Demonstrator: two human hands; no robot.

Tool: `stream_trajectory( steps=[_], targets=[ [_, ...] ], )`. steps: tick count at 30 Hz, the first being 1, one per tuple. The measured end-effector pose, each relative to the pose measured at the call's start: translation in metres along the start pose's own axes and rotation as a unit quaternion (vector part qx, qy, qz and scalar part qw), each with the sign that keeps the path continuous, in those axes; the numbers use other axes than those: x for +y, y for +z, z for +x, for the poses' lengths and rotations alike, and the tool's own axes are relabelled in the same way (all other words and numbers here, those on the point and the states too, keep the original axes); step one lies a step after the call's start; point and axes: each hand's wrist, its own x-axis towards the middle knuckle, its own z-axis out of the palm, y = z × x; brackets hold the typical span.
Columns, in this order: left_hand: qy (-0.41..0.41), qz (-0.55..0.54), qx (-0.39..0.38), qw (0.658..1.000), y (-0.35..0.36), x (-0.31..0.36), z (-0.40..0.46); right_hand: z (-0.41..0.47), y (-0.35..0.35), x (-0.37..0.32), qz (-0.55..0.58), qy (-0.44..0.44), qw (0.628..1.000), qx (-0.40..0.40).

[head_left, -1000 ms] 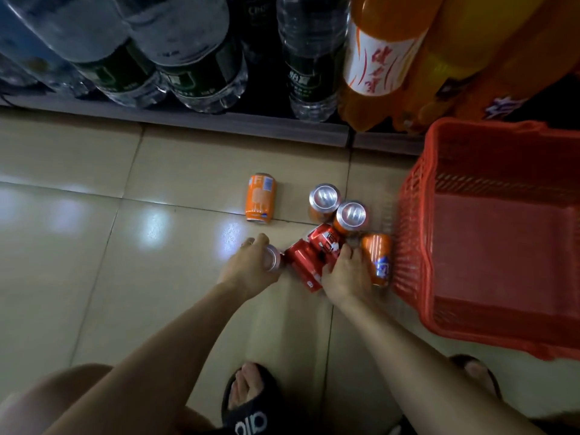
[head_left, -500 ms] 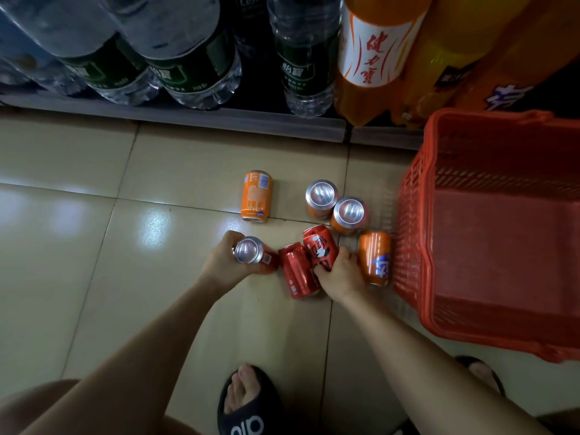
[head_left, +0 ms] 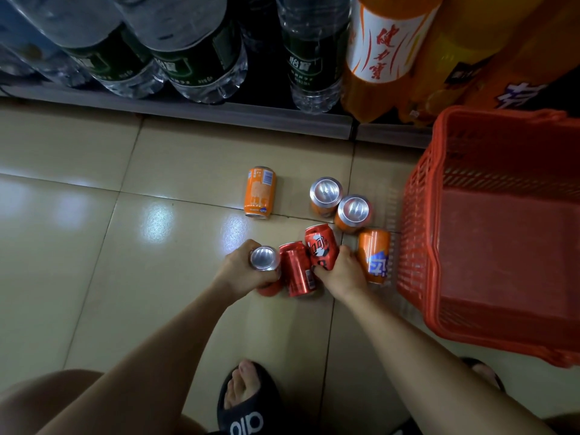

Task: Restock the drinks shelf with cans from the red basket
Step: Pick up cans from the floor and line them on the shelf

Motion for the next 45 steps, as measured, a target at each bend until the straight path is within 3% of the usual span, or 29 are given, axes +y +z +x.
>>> stream_trajectory(
  steps=[6, 16, 22, 34, 39, 45],
  targets=[
    [0.012, 0.013, -0.005, 1.000, 0.000, 0.007, -0.006, -0.006, -0.005, -0.002, 0.004, 0.001, 1.000, 0.021],
    [0.023, 0.042, -0.021, 0.999, -0.001, 0.010, -0.010, -0.031, -0.017, -0.024, 0.110, -0.106, 0.968, 0.201],
    [0.033, 0.085, -0.029, 0.995, -0.002, 0.007, -0.016, -0.030, -0.014, -0.020, 0.087, -0.134, 0.969, 0.186],
    [0.044, 0.147, -0.046, 0.987, 0.003, 0.001, -0.019, -0.029, -0.008, 0.002, 0.177, -0.032, 0.972, 0.153],
    [0.050, 0.167, -0.048, 0.983, 0.004, -0.001, -0.020, -0.029, -0.006, 0.010, 0.149, -0.031, 0.981, 0.117],
    [0.059, 0.204, -0.055, 0.976, 0.005, -0.002, -0.019, -0.029, -0.003, 0.007, 0.134, -0.046, 0.982, 0.127]
  ],
)
